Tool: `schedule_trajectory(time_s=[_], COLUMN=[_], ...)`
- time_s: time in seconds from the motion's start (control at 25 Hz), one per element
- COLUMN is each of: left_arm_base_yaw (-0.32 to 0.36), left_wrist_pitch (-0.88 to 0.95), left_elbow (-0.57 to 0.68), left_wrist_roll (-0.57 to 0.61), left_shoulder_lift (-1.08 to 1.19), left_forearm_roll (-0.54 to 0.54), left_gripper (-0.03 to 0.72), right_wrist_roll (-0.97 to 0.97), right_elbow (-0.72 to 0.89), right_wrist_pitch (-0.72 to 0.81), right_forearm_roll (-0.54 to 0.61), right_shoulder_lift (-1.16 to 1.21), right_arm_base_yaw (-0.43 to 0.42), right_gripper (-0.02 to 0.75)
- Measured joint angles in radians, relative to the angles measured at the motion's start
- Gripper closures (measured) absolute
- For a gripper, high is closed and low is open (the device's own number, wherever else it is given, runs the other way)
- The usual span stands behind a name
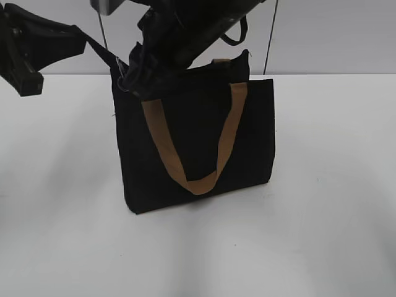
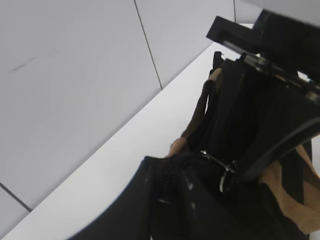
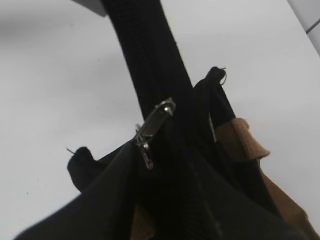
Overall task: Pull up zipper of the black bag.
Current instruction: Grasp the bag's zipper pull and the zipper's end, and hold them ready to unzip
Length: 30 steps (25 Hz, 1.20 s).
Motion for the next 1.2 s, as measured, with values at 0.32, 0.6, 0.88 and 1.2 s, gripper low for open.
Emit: schedule_trajectory(time_s=[0.32, 0.6, 0.88, 1.2], left_arm_base_yaw=[0.000, 0.000, 0.000, 0.000], left_wrist_pitch=[-0.001, -0.104, -0.128, -0.139], left_elbow=[0.003, 0.003, 0.025, 0.057], left_wrist_roll=[0.000, -0.053, -0.218, -0.236], left_shoulder_lift=[0.000, 0.000, -0.001, -0.001], left_forearm_roll=[-0.005, 0.015, 0.207, 0.254], left_gripper=[0.615, 0.615, 0.616, 0.616], right_wrist_roll=[0.000, 0.002, 0.002, 0.061], right_elbow=[0.000, 0.000, 0.000, 0.000], right_wrist_pitch=[-0.004, 0.034, 0.047, 0.055], right_forearm_roll=[-0.001, -0.007, -0.013, -0.014], right_shoulder_lift=[0.000, 0.000, 0.000, -0.031], right_arm_base_yaw=[0.000, 0.000, -0.001, -0.049], right_gripper=[0.715, 0.738, 0.738, 0.738])
